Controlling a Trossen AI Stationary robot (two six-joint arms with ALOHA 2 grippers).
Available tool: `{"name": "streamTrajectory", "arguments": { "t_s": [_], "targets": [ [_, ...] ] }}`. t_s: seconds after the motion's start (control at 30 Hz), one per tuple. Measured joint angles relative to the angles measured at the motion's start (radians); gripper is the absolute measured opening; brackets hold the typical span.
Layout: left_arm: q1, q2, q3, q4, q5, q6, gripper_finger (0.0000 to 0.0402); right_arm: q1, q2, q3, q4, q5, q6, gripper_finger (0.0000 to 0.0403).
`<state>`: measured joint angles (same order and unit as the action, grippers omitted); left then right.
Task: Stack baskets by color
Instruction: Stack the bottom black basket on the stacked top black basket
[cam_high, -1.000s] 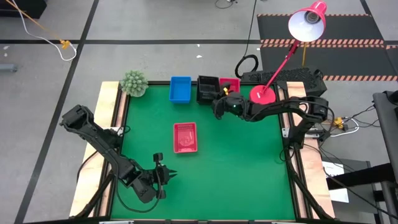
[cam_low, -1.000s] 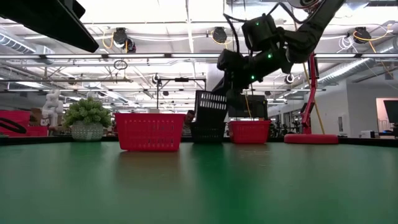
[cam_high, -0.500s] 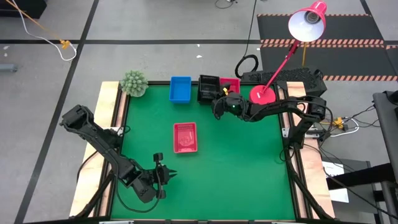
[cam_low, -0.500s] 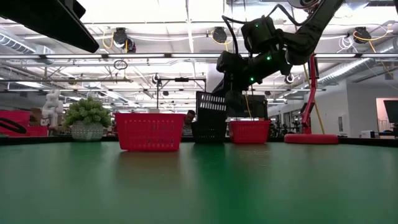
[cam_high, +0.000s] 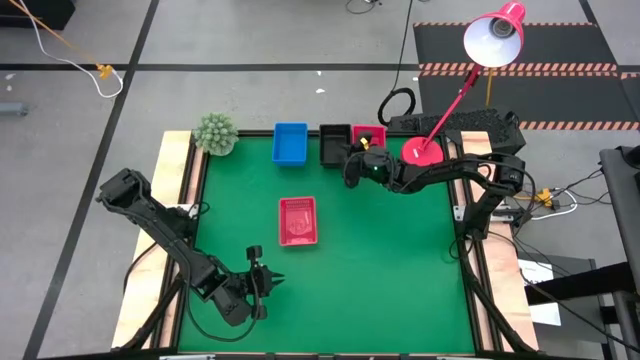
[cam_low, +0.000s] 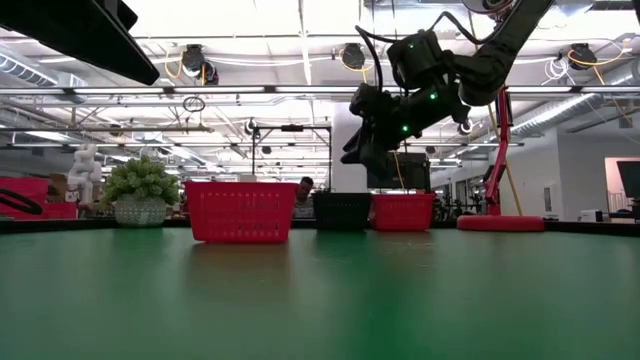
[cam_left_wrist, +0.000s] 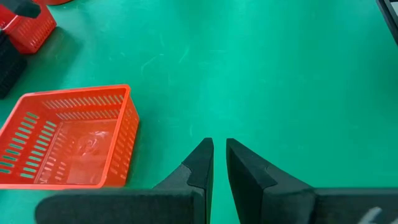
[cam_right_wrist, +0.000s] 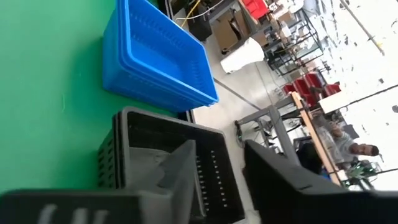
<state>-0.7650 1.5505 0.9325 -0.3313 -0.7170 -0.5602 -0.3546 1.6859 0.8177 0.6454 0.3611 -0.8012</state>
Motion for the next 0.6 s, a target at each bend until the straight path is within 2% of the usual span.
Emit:
{"name": "streamTrajectory", "arguments": {
  "t_s": [0.17, 0.3, 0.43, 0.6],
  "targets": [
    [0.000, 0.000, 0.000, 0.000, 0.000, -0.001, 0.0047, 0.000, -0.004, 0.000, 0.001, 0.000, 0.095, 0.0210],
    [-0.003, 0.000, 0.000, 0.000, 0.000, -0.003, 0.0047, 0.001, -0.008, 0.000, -0.025, 0.000, 0.204, 0.0228],
    [-0.003, 0.000, 0.000, 0.000, 0.001, -0.009, 0.0047, 0.001, -0.010, 0.002, -0.086, 0.004, 0.305, 0.0203],
    [-0.003, 0.000, 0.000, -0.001, 0.001, -0.017, 0.0047, 0.001, -0.072, 0.085, -0.347, -0.040, 0.447, 0.0143]
  ]
}}
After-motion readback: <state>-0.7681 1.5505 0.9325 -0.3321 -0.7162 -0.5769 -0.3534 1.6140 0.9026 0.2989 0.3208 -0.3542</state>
